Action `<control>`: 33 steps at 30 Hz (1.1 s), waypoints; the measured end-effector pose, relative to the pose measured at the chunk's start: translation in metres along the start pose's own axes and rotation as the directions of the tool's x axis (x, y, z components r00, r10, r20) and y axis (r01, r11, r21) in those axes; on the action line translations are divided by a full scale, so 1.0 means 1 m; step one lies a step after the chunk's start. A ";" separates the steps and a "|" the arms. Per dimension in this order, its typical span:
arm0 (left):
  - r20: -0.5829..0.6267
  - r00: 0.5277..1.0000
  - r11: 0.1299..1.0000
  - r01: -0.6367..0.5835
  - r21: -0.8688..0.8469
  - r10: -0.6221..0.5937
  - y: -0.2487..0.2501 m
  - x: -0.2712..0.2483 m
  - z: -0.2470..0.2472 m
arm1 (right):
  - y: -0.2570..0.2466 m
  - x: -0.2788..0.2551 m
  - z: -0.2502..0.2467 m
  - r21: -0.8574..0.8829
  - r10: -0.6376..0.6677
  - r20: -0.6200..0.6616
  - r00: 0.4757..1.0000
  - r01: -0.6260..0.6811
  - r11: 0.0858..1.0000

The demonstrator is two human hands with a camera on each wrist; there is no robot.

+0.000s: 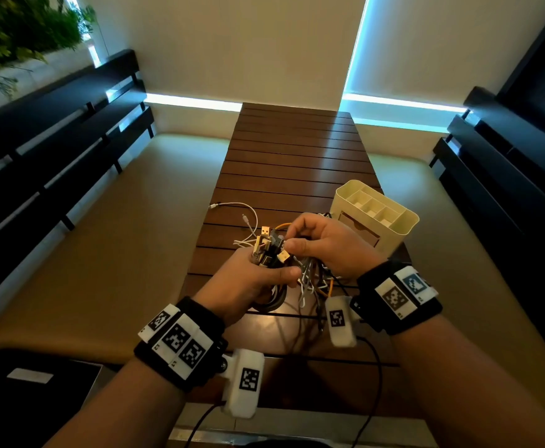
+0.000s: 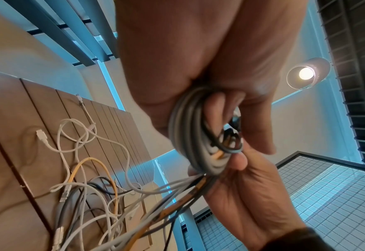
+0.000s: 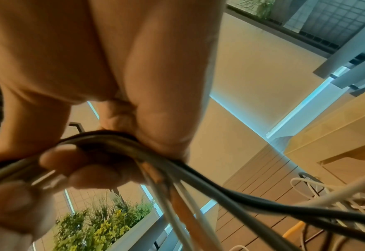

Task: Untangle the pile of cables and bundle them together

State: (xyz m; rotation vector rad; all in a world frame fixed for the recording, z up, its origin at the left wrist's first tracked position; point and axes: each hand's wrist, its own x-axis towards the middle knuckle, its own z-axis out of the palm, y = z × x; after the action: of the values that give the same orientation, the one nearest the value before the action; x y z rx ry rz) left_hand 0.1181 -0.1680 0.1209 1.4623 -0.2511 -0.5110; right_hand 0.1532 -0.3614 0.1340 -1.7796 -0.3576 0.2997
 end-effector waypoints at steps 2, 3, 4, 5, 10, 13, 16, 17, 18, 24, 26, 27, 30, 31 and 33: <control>-0.027 0.999 0.997 -0.018 0.069 0.020 0.000 -0.001 0.000 | 0.001 0.000 0.004 -0.037 -0.020 -0.029 0.999 0.019 0.999; -0.034 0.999 0.994 -0.027 0.103 0.031 0.000 -0.001 0.000 | 0.002 0.000 0.006 -0.046 -0.024 -0.039 0.999 0.023 0.999; -0.037 0.999 0.990 -0.033 0.134 0.038 0.001 -0.001 -0.001 | 0.003 0.000 0.008 -0.051 -0.025 -0.043 0.999 0.023 0.998; -0.035 0.998 0.986 -0.038 0.162 0.044 0.001 -0.001 -0.002 | 0.003 0.000 0.009 -0.055 -0.021 -0.045 0.999 0.018 0.998; -0.022 0.997 0.970 -0.073 0.232 0.081 0.004 -0.002 -0.001 | 0.006 0.000 0.010 -0.100 -0.013 -0.071 0.997 0.006 0.995; -0.025 0.998 0.995 -0.056 0.086 0.059 0.004 -0.002 0.003 | 0.009 -0.001 0.012 -0.125 -0.039 -0.100 0.994 0.027 0.992; -0.048 0.996 0.997 -0.081 0.016 0.081 0.008 -0.004 0.003 | 0.016 -0.005 0.014 -0.052 -0.065 -0.109 0.992 0.059 0.997; -0.068 0.993 0.995 -0.101 0.006 0.101 0.009 -0.003 0.003 | 0.021 -0.007 0.015 -0.022 -0.060 -0.105 0.993 0.058 0.998; -0.088 0.989 0.993 -0.121 -0.009 0.119 0.011 -0.003 0.001 | 0.025 -0.009 0.016 -0.004 -0.045 -0.093 0.995 0.045 0.999; -0.125 0.978 0.960 -0.188 -0.207 0.164 0.017 -0.005 -0.010 | 0.053 -0.013 0.015 -0.235 0.087 -0.224 0.971 -0.140 0.962; -0.118 0.981 0.964 -0.173 -0.203 0.152 0.015 -0.008 -0.012 | 0.054 -0.011 0.008 -0.329 0.104 -0.325 0.940 -0.215 0.920; -0.118 0.983 0.966 -0.161 -0.202 0.139 0.014 -0.009 -0.012 | 0.053 -0.010 0.004 -0.411 0.105 -0.348 0.931 -0.253 0.876; -0.128 0.985 0.976 -0.138 -0.166 0.118 0.014 -0.012 -0.013 | 0.042 -0.013 -0.006 -0.504 0.200 -0.258 0.945 -0.309 0.807; -0.127 0.986 0.981 -0.129 -0.143 0.111 0.015 -0.012 -0.015 | 0.034 -0.015 -0.009 -0.491 0.214 -0.193 0.957 -0.283 0.823; -0.106 0.989 0.989 -0.111 -0.102 0.100 0.019 -0.013 -0.018 | 0.012 -0.020 -0.012 -0.451 0.127 -0.097 0.987 -0.158 0.879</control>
State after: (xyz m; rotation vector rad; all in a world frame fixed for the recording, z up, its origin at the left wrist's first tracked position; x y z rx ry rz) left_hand 0.1180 -0.1454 0.1392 1.3573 -0.2168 -0.3586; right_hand 0.1406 -0.3831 0.1251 -2.2841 -0.2631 0.2753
